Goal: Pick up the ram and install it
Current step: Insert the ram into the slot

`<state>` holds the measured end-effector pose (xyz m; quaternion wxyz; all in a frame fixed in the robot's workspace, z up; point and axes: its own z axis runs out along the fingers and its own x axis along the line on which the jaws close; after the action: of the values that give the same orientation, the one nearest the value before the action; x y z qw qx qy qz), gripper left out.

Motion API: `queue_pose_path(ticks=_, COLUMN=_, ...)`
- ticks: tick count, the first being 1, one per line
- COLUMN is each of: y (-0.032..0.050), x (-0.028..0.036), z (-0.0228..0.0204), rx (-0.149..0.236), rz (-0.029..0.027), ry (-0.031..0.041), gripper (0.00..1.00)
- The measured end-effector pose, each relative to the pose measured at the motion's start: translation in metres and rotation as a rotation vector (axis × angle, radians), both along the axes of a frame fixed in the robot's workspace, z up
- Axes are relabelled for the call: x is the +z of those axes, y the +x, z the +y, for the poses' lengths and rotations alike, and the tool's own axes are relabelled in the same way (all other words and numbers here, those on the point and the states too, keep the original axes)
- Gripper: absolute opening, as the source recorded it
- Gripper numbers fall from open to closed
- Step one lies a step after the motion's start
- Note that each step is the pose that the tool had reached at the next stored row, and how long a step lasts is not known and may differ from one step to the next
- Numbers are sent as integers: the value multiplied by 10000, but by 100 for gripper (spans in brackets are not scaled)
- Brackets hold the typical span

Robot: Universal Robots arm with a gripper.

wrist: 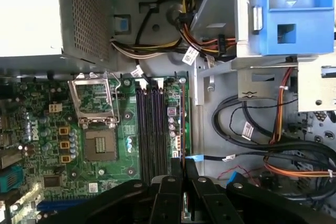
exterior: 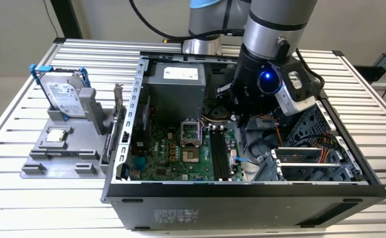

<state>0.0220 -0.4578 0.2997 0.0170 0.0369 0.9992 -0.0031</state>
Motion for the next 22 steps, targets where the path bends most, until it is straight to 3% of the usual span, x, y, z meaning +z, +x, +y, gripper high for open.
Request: queue_pose_path(ticks=22, y=-64, x=-395, z=0, rx=42, rz=-9, ry=-1, gripper=0)
